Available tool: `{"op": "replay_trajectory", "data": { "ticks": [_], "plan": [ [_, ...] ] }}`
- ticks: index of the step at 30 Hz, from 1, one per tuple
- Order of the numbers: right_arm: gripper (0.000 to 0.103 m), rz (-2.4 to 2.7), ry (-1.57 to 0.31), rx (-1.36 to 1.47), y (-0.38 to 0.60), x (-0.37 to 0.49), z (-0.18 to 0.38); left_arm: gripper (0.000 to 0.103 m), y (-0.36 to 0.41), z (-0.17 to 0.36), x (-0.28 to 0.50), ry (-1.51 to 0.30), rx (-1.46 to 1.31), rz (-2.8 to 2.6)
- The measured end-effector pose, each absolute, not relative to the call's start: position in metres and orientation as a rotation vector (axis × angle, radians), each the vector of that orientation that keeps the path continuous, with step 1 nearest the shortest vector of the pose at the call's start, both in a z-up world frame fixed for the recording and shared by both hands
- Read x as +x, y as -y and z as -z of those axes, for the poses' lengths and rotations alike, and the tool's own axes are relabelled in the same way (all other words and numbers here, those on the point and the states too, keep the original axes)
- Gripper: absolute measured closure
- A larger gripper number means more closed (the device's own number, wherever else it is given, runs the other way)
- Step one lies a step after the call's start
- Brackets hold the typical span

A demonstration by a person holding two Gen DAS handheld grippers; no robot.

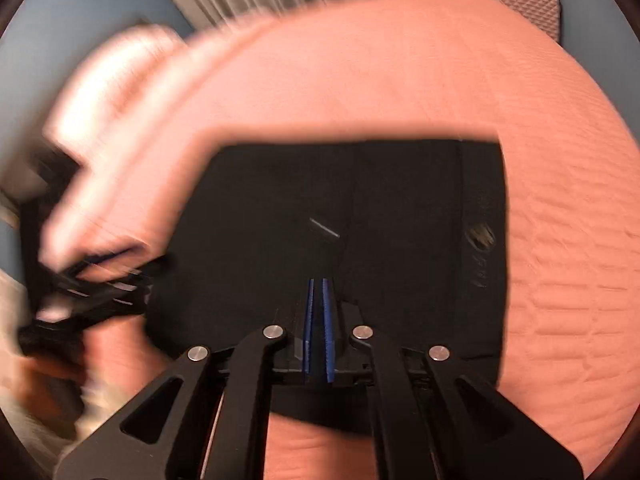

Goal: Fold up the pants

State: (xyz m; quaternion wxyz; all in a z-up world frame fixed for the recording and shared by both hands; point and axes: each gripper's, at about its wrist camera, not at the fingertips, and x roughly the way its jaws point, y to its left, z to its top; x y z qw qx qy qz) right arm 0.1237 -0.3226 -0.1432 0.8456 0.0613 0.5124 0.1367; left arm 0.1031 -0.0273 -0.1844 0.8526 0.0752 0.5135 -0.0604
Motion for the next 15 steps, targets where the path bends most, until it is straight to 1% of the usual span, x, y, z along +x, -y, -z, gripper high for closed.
{"op": "replay_trajectory", "data": {
  "ticks": [1,2,3,4,6,7,8,10,11,12,13,14,15],
  "plan": [
    [0.103,-0.323,-1.063,0.207,0.336,0.122,0.152,0.028,0.016,0.182,0.101,-1.073,0.116,0.124],
    [0.103,-0.298,-1.075,0.307,0.355,0.118,0.148,0.032,0.001,0.173,0.096,-1.082,0.085,0.102],
    [0.103,-0.239,-1.079,0.298,0.359,0.116,0.139,0.035,-0.013,0.159,0.099,-1.055,0.068,0.052],
    [0.096,-0.193,-1.026,0.243,0.361,0.113,0.119,0.035,-0.016,0.147,0.102,-1.015,0.051,0.046],
    [0.096,-0.235,-0.967,0.201,0.35,0.127,0.092,0.035,-0.011,0.121,0.119,-0.946,0.037,0.085],
    [0.096,-0.275,-0.949,0.19,0.341,0.137,0.083,0.031,-0.005,0.11,0.135,-0.906,0.034,0.124],
    [0.096,-0.335,-0.921,0.177,0.321,0.159,0.073,0.031,0.003,0.105,0.146,-0.884,0.039,0.147],
    [0.096,-0.381,-0.918,0.173,0.306,0.182,0.075,0.031,0.026,0.125,0.183,-0.922,0.12,0.131],
    [0.098,-0.42,-0.967,0.177,0.284,0.209,0.086,0.031,0.035,0.14,0.204,-0.987,0.162,0.118],
    [0.098,-0.429,-1.012,0.165,0.28,0.233,0.096,0.033,0.035,0.158,0.222,-1.058,0.177,0.093],
    [0.101,-0.402,-1.058,0.137,0.273,0.249,0.114,0.029,0.023,0.176,0.236,-1.096,0.146,0.091],
    [0.103,-0.345,-1.114,0.084,0.274,0.266,0.135,0.028,0.012,0.182,0.242,-1.069,0.135,0.087],
    [0.103,-0.385,-1.113,0.136,0.287,0.271,0.144,0.028,0.003,0.184,0.246,-1.077,0.144,0.076]
  ]
}}
